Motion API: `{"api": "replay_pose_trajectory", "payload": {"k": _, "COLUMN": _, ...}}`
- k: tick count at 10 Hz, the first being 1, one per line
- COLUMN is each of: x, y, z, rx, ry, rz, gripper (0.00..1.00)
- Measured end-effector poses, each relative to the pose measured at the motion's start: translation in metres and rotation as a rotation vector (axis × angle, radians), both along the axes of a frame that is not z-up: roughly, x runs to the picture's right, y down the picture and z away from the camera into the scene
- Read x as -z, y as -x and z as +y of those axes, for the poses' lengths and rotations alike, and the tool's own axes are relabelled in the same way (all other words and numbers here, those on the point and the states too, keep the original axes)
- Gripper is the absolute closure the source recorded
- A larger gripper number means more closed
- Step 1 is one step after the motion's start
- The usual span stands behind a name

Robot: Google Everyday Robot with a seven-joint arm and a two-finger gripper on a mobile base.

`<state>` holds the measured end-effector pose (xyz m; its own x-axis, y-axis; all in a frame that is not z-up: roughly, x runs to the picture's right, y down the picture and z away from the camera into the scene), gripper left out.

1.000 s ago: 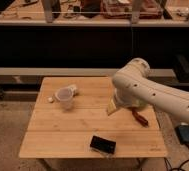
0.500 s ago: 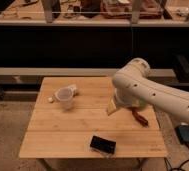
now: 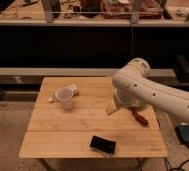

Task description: Move the arm in a circular motion

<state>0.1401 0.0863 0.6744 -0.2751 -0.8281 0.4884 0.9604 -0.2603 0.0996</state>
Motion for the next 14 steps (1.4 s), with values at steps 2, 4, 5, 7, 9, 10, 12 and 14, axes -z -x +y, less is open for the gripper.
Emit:
{"api": "replay_pose_trajectory", "payload": {"k": 2, "x": 0.0, "y": 0.0, "z": 0.0, "rx": 0.0, "ry": 0.0, "rz": 0.0, "gripper": 0.2}}
{"api": "replay_pose_trajectory", "payload": {"k": 4, "x": 0.0, "y": 0.0, "z": 0.0, "rx": 0.0, "ry": 0.0, "rz": 0.0, "gripper": 0.2}}
{"api": "replay_pose_trajectory", "payload": {"k": 5, "x": 0.0, "y": 0.0, "z": 0.0, "rx": 0.0, "ry": 0.0, "rz": 0.0, "gripper": 0.2}}
{"api": "replay_pose_trajectory", "payload": {"k": 7, "x": 0.0, "y": 0.0, "z": 0.0, "rx": 0.0, "ry": 0.001, "rz": -0.001, "gripper": 0.2}}
{"api": "replay_pose_trajectory", "payload": {"k": 9, "x": -0.017, "y": 0.033, "z": -0.002, "rx": -0.014, "ry": 0.011, "rz": -0.063, "gripper": 0.2}}
{"api": "replay_pose_trajectory", "payload": {"k": 10, "x": -0.027, "y": 0.055, "z": -0.006, "rx": -0.02, "ry": 0.016, "rz": -0.104, "gripper": 0.2}}
{"api": "replay_pose_trajectory", "payload": {"k": 12, "x": -0.053, "y": 0.107, "z": -0.021, "rx": -0.003, "ry": 0.018, "rz": -0.216, "gripper": 0.2}}
{"api": "replay_pose_trajectory", "payload": {"k": 14, "x": -0.083, "y": 0.142, "z": -0.053, "rx": 0.069, "ry": -0.018, "rz": -0.274, "gripper": 0.2}}
